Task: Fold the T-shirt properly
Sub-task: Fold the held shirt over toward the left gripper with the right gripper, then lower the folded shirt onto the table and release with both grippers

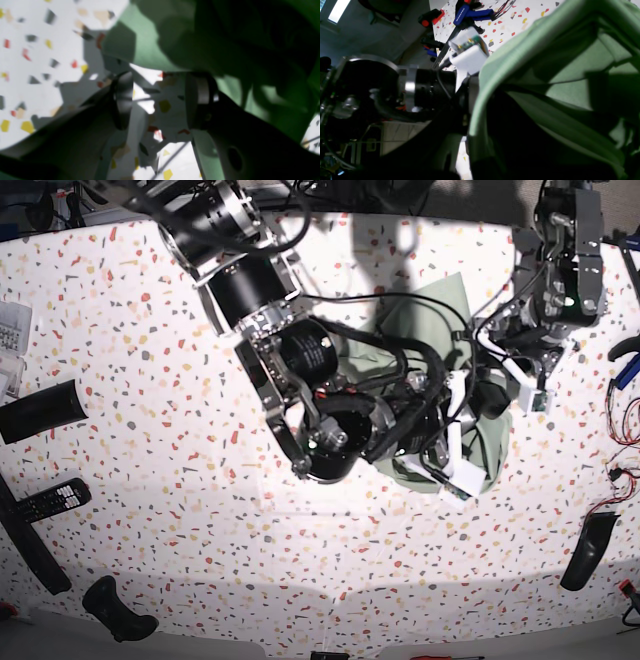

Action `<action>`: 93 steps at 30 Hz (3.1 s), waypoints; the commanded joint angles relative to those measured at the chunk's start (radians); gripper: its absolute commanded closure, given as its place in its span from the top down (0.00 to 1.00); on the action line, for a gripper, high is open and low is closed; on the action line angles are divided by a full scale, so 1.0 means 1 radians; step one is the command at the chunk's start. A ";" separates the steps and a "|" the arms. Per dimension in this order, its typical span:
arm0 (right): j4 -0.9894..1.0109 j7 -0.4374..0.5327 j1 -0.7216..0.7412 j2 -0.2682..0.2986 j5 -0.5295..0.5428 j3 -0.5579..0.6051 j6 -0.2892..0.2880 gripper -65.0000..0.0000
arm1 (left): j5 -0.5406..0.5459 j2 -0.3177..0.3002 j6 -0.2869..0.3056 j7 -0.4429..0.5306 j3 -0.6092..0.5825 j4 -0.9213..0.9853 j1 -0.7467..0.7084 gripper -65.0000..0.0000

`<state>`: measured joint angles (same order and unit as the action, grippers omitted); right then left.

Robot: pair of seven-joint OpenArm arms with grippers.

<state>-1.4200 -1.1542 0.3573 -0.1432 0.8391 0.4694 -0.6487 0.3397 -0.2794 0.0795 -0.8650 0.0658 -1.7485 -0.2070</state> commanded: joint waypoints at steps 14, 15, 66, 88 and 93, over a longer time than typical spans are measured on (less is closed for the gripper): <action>-0.016 0.024 -0.034 -0.014 0.033 0.004 -0.035 0.00 | 0.003 -0.006 0.000 -0.037 0.396 -0.060 0.013 0.47; -0.016 0.027 -0.043 -0.014 0.033 0.008 -0.037 0.00 | 0.003 -0.006 0.000 -0.049 0.424 -0.060 0.013 0.47; -0.016 0.045 -0.069 -0.014 -0.274 -0.114 -0.049 0.23 | 0.131 -0.006 0.122 -0.179 0.490 -0.148 0.006 0.47; -0.238 0.023 -0.187 0.040 -0.312 -0.225 -0.048 0.23 | 0.473 0.118 0.311 -0.196 0.489 -0.318 -0.201 0.47; -0.238 0.037 -0.271 0.088 -0.309 -0.227 -0.049 0.23 | 0.473 0.119 0.311 -0.093 0.489 -0.318 -0.289 0.47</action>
<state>-1.6402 -1.1446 0.0635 -0.0479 0.5037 0.2409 -0.6891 0.7971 -0.1532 0.3801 -0.9741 0.5507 -2.0487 -0.4950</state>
